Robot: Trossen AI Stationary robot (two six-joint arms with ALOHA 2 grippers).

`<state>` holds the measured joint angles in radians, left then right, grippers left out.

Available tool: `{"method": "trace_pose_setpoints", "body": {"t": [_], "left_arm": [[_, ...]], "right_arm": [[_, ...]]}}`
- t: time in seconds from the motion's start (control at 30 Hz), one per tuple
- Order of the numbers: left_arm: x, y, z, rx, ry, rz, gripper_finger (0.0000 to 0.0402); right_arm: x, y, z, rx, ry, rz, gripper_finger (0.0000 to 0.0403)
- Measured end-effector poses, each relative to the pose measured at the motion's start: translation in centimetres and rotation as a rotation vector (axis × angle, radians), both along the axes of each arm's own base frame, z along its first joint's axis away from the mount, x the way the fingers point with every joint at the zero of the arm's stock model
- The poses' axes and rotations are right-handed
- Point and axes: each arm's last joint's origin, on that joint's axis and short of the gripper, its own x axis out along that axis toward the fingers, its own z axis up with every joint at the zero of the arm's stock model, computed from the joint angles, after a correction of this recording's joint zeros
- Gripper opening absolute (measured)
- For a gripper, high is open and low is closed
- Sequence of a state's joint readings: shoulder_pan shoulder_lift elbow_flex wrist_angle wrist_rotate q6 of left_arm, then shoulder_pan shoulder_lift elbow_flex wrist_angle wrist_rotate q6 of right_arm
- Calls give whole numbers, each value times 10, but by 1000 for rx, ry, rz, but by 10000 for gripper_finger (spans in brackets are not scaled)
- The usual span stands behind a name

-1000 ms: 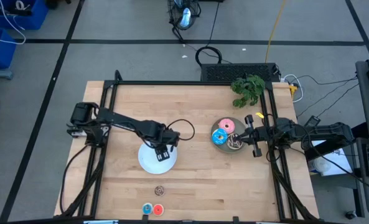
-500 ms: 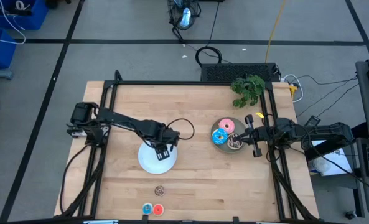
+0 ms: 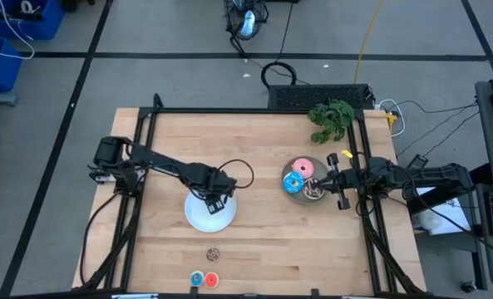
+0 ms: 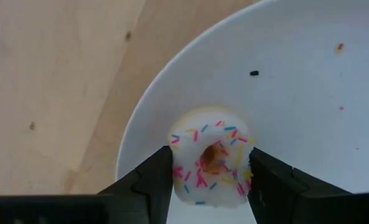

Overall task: Pick & Place donuts
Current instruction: Put the small white donut on the white plate, then put the small brown donut on the white plate

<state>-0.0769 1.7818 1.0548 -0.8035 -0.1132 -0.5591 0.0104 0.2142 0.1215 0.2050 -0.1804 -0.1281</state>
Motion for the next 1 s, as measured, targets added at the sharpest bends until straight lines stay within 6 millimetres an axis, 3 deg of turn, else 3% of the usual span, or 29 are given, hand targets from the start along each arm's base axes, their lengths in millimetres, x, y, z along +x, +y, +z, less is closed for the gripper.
{"method": "trace_pose_setpoints", "body": {"t": [0.13,0.27,0.47,0.63,0.8,1.0], "left_arm": [[-2,-1,-3,0,-9,-5,198],[0,-1,0,-11,-5,-12,251],[9,-2,19,-8,5,-37,345],[13,-3,35,-8,34,-53,388],[17,-9,68,-62,78,4,380],[19,-35,115,-76,72,-51,309]], "right_arm": [[0,0,0,0,0,0,0],[0,0,0,0,0,0,0],[0,0,0,0,0,0,0],[0,0,0,0,0,0,0],[0,0,0,0,0,0,0],[0,0,0,2,0,0,0]]}}
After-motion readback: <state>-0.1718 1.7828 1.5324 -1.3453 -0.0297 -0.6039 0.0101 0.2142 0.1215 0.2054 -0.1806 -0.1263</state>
